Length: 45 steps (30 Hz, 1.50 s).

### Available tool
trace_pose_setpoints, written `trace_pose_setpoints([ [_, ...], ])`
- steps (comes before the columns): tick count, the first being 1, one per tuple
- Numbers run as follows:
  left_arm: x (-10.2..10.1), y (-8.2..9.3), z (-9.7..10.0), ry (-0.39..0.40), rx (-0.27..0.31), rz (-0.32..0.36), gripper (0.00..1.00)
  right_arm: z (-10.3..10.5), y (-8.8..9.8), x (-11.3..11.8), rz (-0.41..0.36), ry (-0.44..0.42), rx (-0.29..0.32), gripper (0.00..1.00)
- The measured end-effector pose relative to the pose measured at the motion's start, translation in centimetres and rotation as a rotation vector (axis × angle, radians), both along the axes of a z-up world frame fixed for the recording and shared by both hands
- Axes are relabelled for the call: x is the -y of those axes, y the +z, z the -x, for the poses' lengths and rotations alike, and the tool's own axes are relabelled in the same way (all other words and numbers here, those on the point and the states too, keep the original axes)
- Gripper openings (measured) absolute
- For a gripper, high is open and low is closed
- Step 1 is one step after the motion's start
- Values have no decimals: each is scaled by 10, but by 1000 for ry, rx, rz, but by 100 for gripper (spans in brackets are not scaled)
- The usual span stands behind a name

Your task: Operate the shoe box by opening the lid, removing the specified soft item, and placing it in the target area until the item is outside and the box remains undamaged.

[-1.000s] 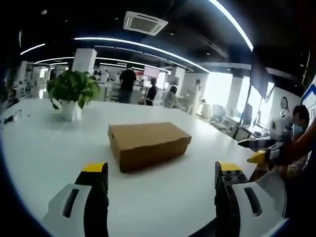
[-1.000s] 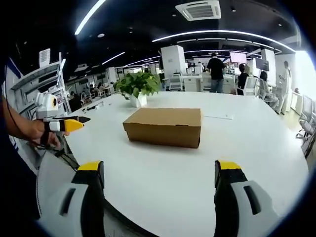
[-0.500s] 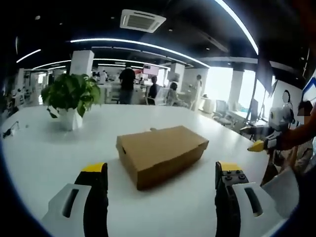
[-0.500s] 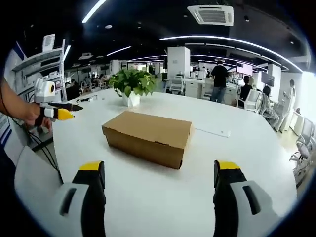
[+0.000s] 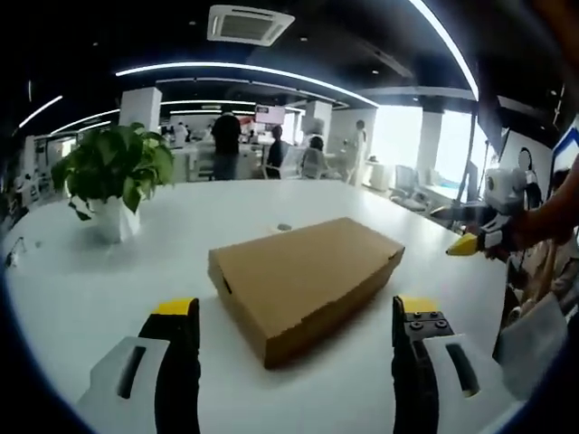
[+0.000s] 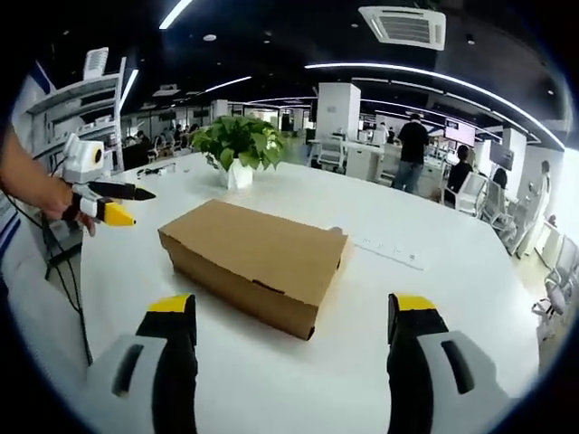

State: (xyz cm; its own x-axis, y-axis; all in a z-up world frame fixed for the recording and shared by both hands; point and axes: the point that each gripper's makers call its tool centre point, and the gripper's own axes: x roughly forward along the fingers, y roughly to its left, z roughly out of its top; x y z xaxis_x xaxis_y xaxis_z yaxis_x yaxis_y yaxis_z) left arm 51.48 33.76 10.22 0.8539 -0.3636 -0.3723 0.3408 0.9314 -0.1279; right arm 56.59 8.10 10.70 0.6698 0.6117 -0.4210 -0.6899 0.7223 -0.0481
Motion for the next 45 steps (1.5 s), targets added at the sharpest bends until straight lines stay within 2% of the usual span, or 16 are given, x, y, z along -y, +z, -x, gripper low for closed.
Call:
trace_pose_setpoints([
  [12, 8, -38, -28, -27, -77, -50, 86, -35, -32, -14, 34, 42, -38, 76],
  [16, 13, -44, -33, -37, -84, -54, 84, -42, -44, -19, 50, 64, -50, 73],
  [25, 18, -58, -35, -54, -117, -75, 81, -46, -60, -30, 68, 100, -73, 70],
  [29, 18, -64, -36, -56, -130, -89, 77, -46, -64, -37, 69, 116, -77, 65],
  [38, 9, -69, -39, -52, -143, -132, 68, -45, -69, -45, 74, 146, -71, 58],
  [45, 9, -72, -40, -68, -145, -137, 68, -43, -70, -44, 81, 144, -67, 57],
])
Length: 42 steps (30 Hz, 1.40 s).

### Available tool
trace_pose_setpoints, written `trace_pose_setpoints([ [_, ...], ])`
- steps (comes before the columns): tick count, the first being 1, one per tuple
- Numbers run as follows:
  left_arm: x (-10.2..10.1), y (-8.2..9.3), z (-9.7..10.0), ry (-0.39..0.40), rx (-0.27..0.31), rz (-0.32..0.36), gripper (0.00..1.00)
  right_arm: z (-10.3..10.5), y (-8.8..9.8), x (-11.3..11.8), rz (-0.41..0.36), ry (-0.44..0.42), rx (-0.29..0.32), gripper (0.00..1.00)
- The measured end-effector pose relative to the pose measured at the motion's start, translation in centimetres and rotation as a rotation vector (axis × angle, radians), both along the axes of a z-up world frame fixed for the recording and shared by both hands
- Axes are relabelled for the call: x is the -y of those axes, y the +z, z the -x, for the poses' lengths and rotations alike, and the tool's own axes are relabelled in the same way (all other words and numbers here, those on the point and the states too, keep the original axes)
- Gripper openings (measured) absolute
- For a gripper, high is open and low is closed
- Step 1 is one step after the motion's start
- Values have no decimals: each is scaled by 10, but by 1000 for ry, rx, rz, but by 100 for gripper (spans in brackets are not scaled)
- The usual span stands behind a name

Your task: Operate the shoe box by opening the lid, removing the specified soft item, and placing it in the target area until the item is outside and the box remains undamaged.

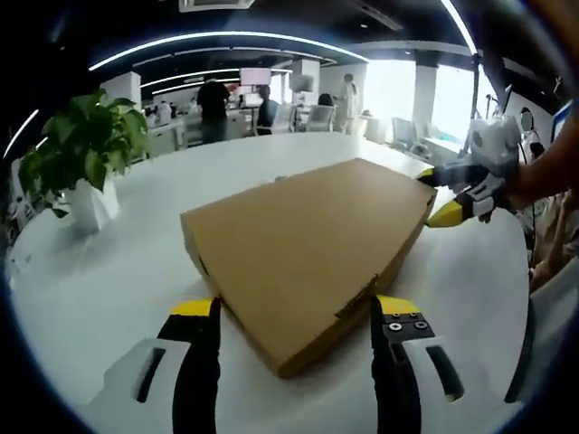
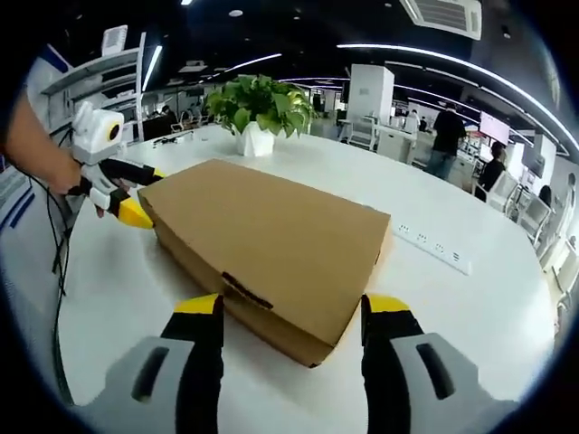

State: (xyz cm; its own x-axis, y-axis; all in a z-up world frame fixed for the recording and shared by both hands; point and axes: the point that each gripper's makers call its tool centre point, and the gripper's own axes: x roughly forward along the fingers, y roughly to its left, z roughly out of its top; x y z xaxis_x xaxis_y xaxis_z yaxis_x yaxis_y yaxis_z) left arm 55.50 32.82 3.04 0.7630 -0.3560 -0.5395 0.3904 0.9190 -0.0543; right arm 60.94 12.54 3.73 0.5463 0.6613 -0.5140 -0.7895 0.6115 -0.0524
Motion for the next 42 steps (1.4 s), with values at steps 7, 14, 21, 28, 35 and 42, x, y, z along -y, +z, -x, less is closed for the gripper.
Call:
trace_pose_setpoints([
  [7, -3, 1, 0, -21, 1, 10, 67, 7, 2, -2, 4, -10, 6, 59],
  [14, -3, 2, 3, -52, -12, 17, 65, 14, 1, 2, 28, -14, 1, 54],
  [21, -2, 3, 10, -74, -25, 29, 65, 31, 1, 4, 38, -27, 0, 53],
  [28, -10, 2, 25, -94, -37, 22, 65, 49, 2, -1, 36, -32, -7, 51],
  [35, -18, 1, 46, -96, -50, 15, 66, 73, 2, -9, 43, -36, -15, 48],
  [42, -27, 1, 71, -100, -62, 8, 65, 101, 3, -16, 27, -48, -17, 47],
])
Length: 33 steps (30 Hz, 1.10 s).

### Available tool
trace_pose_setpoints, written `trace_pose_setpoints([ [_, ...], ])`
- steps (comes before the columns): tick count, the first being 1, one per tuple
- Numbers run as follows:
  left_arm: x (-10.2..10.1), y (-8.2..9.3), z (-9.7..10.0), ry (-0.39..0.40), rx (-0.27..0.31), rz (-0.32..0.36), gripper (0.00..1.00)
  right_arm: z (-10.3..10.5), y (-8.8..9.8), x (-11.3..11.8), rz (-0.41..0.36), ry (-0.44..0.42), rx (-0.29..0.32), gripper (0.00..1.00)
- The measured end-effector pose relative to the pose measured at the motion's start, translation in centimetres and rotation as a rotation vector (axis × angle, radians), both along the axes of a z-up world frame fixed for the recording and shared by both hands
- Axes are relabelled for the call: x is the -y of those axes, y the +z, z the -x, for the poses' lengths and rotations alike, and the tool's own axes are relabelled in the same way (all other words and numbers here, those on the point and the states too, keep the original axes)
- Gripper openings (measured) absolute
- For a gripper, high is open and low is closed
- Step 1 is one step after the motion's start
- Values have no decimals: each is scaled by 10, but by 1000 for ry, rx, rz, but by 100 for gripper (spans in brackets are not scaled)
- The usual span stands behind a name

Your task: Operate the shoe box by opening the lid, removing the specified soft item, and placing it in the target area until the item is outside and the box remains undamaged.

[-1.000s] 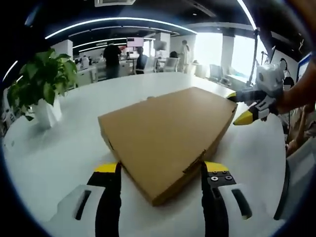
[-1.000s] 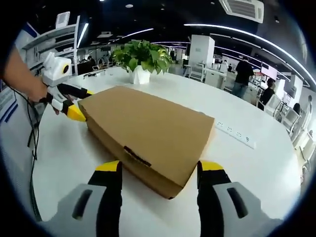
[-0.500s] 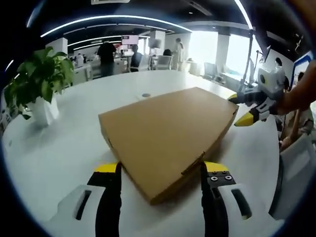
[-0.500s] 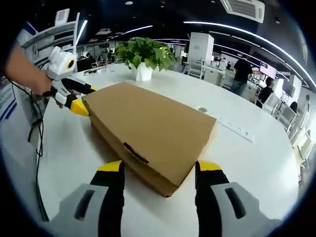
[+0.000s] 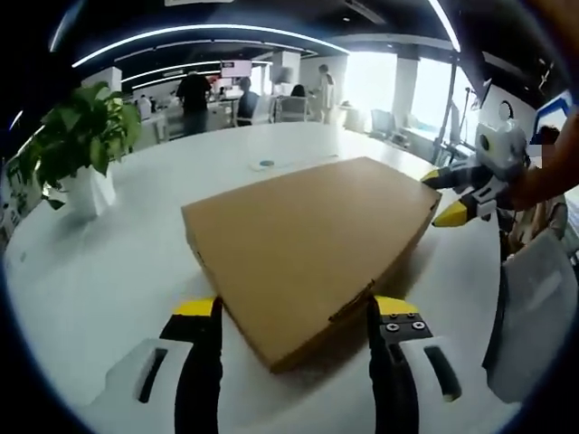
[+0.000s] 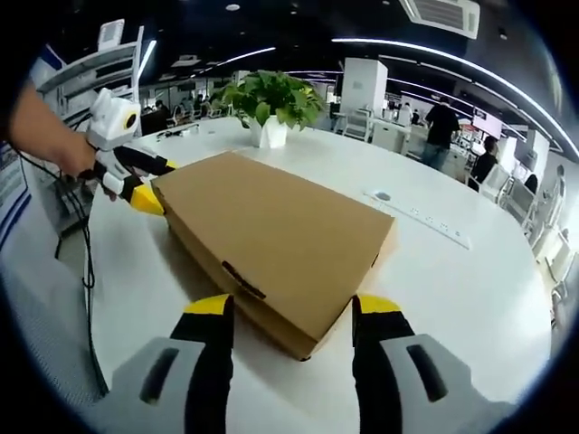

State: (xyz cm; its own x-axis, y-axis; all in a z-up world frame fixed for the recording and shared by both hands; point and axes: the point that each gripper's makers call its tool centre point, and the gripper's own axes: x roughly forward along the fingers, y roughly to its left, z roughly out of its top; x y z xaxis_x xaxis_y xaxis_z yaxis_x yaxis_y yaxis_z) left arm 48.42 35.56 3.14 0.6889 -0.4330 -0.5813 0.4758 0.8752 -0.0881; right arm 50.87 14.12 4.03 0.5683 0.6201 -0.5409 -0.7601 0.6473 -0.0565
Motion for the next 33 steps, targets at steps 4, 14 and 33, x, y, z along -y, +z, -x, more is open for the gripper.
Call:
trace_pose_setpoints([
  [4, -5, -1, 14, 9, -4, 1, 64, 16, 0, -4, -6, 2, -2, 47],
  [14, -9, 0, 37, 28, -7, 10, 66, 38, 1, -7, -15, -2, 4, 44],
  [33, -7, -3, 39, 67, -24, 34, 69, 40, -10, -4, 3, 21, 13, 43],
])
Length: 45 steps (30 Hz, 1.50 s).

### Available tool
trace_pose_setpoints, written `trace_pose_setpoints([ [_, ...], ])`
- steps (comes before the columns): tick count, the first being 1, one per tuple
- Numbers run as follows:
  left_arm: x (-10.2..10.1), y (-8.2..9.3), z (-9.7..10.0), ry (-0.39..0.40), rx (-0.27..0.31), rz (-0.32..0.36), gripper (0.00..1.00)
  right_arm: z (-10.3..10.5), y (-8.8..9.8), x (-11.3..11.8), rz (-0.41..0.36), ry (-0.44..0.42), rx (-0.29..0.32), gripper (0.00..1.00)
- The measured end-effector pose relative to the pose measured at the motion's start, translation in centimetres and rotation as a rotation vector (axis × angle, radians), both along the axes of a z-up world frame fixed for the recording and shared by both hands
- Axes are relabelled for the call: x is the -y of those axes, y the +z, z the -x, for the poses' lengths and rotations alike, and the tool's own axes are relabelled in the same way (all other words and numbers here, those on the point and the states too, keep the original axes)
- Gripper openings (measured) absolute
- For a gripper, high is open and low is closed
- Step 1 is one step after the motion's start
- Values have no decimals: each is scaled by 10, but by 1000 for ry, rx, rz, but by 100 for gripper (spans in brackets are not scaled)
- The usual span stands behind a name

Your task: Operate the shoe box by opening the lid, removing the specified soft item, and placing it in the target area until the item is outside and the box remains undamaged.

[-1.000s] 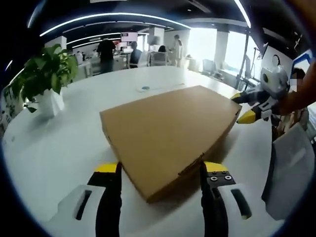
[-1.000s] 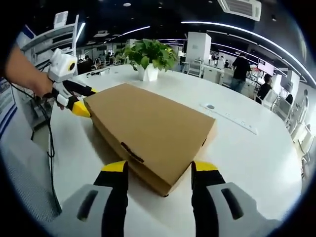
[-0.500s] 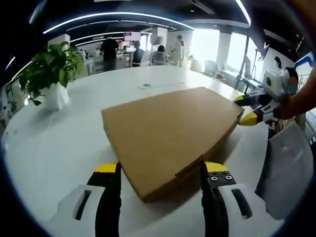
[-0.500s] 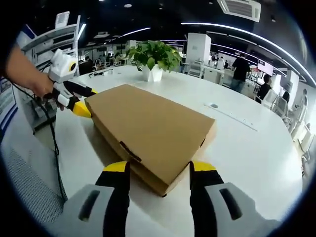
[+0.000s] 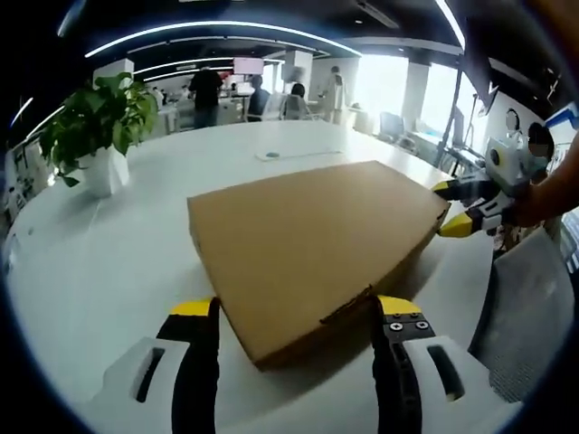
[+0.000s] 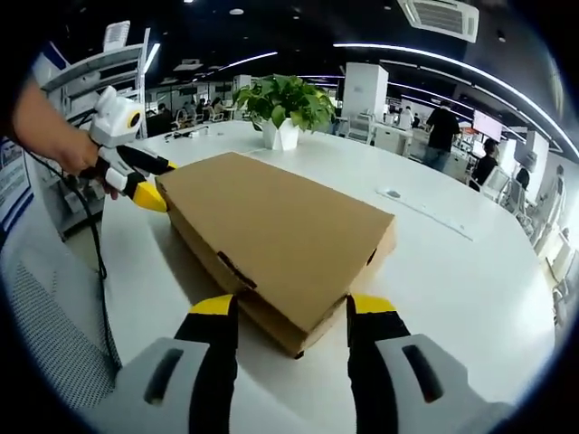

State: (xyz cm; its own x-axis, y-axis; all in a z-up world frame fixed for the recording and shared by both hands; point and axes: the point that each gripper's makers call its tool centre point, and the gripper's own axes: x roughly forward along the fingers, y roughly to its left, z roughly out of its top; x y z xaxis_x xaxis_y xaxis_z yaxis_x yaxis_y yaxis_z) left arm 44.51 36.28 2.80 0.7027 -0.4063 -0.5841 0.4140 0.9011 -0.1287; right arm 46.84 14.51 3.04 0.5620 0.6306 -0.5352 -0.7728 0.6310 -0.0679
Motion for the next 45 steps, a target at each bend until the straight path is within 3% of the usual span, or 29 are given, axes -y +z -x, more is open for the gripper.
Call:
trace_pose_setpoints([
  [9, 0, -1, 0, -6, -12, -8, 68, 0, -1, 0, 45, 15, -7, 41],
  [19, 2, 8, 2, 7, -10, 10, 71, 2, 10, -1, 35, 13, -9, 43],
  [34, 4, 32, 4, 11, 18, 17, 71, 5, 35, -3, 8, 12, 26, 48],
  [45, 4, 49, 1, 5, 21, 9, 72, -4, 53, 0, 4, 0, 70, 42],
])
